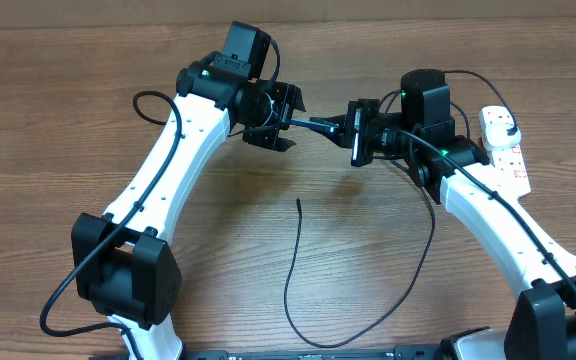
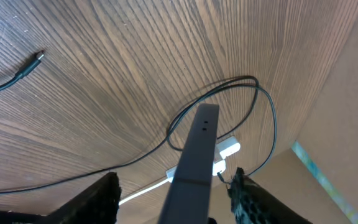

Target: Plug charger to phone and switch on socket

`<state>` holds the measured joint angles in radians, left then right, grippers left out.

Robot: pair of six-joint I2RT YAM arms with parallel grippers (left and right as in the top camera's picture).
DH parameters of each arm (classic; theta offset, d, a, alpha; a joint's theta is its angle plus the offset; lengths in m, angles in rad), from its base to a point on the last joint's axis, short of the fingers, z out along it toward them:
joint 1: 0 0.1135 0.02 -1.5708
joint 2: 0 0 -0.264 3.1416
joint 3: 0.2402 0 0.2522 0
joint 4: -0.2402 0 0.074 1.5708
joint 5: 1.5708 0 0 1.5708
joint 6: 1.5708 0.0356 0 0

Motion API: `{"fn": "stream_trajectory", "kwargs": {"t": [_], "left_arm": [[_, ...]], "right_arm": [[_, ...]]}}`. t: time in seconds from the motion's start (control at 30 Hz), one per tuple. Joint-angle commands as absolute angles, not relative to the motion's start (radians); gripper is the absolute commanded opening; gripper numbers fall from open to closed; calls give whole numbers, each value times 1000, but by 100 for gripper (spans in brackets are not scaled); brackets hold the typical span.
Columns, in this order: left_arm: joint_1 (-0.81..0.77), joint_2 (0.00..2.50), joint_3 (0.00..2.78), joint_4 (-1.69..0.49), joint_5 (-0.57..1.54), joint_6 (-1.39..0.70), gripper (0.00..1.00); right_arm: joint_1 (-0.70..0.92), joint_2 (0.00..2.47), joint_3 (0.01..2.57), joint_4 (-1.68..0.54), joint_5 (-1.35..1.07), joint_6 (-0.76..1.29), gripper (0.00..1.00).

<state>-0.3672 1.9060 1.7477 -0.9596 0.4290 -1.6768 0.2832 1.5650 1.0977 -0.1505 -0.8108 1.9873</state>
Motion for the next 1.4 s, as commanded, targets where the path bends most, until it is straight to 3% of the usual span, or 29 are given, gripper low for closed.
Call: {"fn": "stream_trajectory", "kwargs": {"t": [0.0,0.03,0.2,1.13,1.37], "left_arm": [[-380,1884,1772,-960,415,-1684,54],[-380,1884,1772,-960,416,-1684,48],[-380,1884,1772,-955,416,-1684,38],[-381,1884,1772,-957,419,-1679,4],[-381,1884,1772,-957,419,-1672,4]], "right_arm": [[292,1564,1119,-134,-839,1993,4],[292,1564,1119,-134,-839,1993,4],[292,1564,1119,-134,-839,1993,4],[292,1564,1119,-134,-839,1993,4],[292,1564,1119,-134,-839,1993,5]]}}
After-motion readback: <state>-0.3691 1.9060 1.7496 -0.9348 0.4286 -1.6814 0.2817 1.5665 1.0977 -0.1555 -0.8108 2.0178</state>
